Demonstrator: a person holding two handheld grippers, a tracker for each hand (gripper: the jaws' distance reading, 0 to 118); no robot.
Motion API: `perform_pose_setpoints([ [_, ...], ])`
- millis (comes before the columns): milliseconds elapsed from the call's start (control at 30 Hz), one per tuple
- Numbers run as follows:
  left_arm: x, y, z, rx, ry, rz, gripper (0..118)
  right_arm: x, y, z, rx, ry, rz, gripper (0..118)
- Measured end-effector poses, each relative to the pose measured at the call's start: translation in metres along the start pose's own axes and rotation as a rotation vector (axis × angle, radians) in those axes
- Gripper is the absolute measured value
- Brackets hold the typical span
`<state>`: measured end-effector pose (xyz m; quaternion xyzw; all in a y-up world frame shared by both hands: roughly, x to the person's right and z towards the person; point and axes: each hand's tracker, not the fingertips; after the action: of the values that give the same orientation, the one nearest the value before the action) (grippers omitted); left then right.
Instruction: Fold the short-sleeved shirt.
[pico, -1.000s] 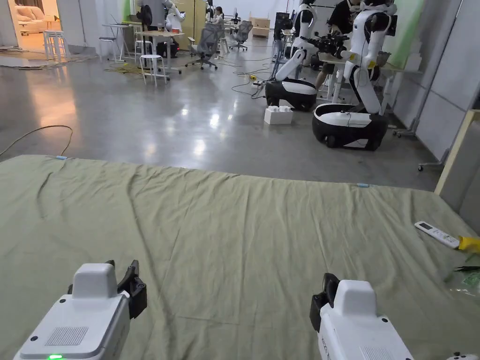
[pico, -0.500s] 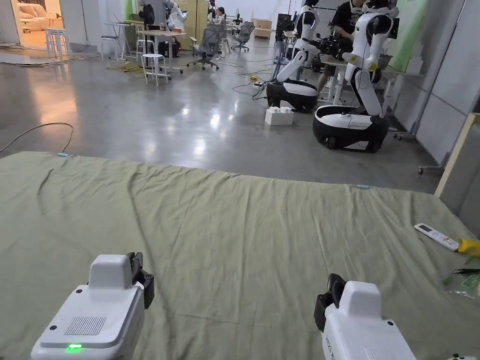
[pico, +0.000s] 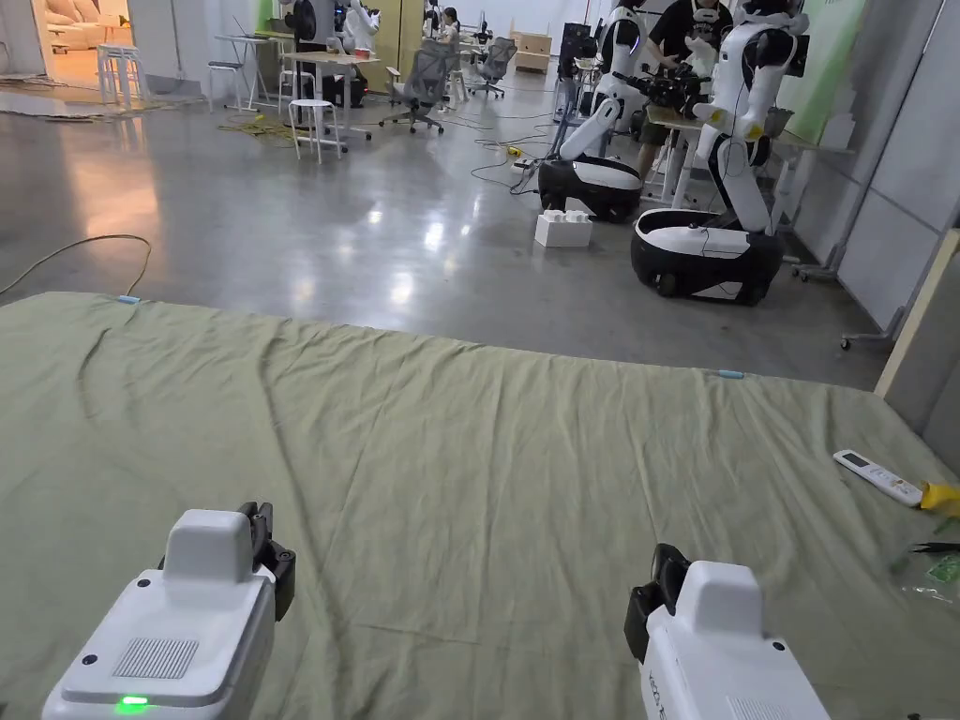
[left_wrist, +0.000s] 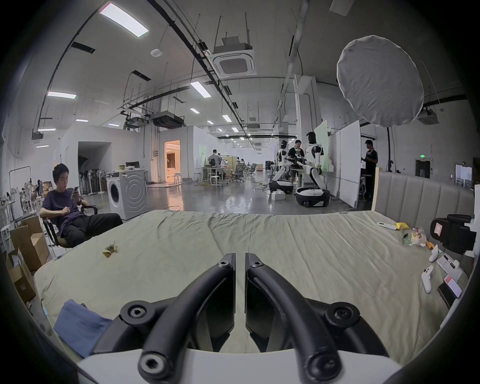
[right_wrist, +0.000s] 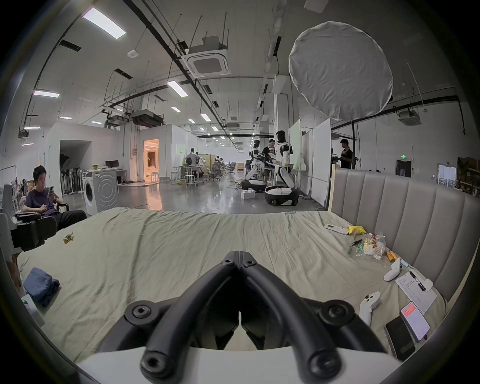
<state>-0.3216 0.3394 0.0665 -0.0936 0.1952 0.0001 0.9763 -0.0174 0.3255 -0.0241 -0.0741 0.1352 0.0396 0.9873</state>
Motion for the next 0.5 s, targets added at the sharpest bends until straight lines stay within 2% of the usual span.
perform_pose_setpoints([
  [267, -0.0029, -0.0012, 0.0012, -0.009, -0.001, 0.007, 7, -0.0014, 0.0006, -0.0010, 0.000, -0.007, 0.012, 2],
  [333, -0.0048, -0.0018, 0.0019, -0.008, -0.004, 0.015, 13, -0.0022, -0.0003, -0.0003, -0.003, -0.026, 0.018, 21],
  [367, -0.0041, -0.0025, 0.0023, -0.004, -0.004, 0.011, 22, -0.0023, -0.0003, 0.0002, 0.010, -0.031, 0.026, 38],
  [400, -0.0026, -0.0033, 0.0031, 0.003, 0.004, 0.001, 40, -0.0021, -0.0004, 0.0009, 0.015, -0.032, 0.026, 57],
  [433, -0.0025, -0.0034, 0.0046, 0.008, 0.005, -0.005, 56, -0.0016, -0.0009, 0.0012, 0.010, -0.038, 0.016, 64],
  [467, -0.0024, -0.0033, 0.0054, 0.010, 0.006, -0.007, 66, -0.0011, -0.0016, 0.0018, 0.010, -0.058, 0.004, 66],
  [500, -0.0019, -0.0035, 0.0058, 0.014, 0.011, -0.006, 68, -0.0011, -0.0016, 0.0028, 0.024, -0.076, 0.006, 69],
])
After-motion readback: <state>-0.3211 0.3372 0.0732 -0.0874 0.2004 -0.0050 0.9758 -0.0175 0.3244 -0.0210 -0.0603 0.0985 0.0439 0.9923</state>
